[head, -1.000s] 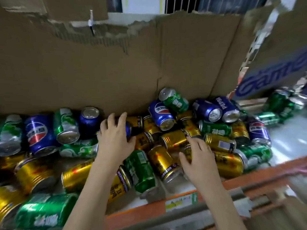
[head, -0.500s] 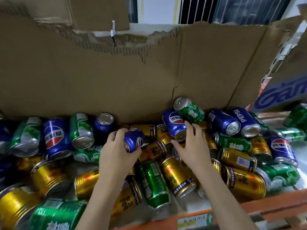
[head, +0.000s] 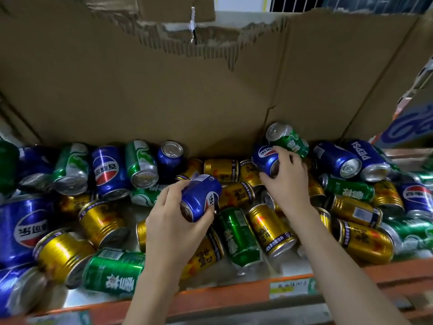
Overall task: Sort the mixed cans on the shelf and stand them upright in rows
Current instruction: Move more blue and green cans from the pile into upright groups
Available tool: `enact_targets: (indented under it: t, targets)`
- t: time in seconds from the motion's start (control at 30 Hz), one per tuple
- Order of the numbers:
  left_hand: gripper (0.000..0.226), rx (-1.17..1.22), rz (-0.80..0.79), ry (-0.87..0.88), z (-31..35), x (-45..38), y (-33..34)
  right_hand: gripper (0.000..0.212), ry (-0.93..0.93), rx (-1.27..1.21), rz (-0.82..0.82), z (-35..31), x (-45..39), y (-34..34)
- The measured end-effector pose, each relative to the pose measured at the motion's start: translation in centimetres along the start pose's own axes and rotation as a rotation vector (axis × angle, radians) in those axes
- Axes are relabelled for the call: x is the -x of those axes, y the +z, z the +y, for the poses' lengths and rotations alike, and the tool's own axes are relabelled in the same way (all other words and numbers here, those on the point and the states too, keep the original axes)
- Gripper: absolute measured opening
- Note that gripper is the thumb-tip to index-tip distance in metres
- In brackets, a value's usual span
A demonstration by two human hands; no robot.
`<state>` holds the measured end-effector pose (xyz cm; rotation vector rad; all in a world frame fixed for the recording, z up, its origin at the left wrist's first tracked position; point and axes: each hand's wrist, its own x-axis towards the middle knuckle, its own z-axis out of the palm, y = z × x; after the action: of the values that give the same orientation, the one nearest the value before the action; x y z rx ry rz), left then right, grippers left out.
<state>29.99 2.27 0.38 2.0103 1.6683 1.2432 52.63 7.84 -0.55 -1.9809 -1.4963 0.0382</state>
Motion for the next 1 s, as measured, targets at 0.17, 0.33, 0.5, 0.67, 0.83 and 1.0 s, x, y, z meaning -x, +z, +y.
enact_targets:
  t: [0.17, 0.33, 0.5, 0.67, 0.83, 1.0]
  targets:
    - [0.061, 0.093, -0.043, 0.048, 1.6, -0.1, 0.4, 0.068, -0.032, -0.007, 0.056, -0.3, 4.5, -3.3]
    - [0.057, 0.121, -0.088, 0.126, 5.3, 0.3, 2.0, 0.068, -0.019, 0.0, 0.149, 1.7, 9.1, -7.5]
    - [0.056, 0.151, -0.156, 0.244, 11.6, 2.9, 5.6, 0.071, 0.018, 0.012, 0.301, 7.6, 11.7, -13.0]
    - [0.055, 0.205, -0.2, 0.278, 19.9, 7.0, 12.2, 0.072, 0.051, 0.037, 0.404, 16.5, 13.6, -18.5]
    - [0.054, 0.278, -0.296, 0.26, 28.9, 12.0, 20.3, 0.067, 0.145, 0.129, 0.456, 27.0, 15.8, -24.2]
    - [0.052, 0.287, -0.394, 0.252, 35.1, 15.9, 26.2, 0.064, 0.206, 0.149, 0.479, 35.2, 16.7, -28.5]
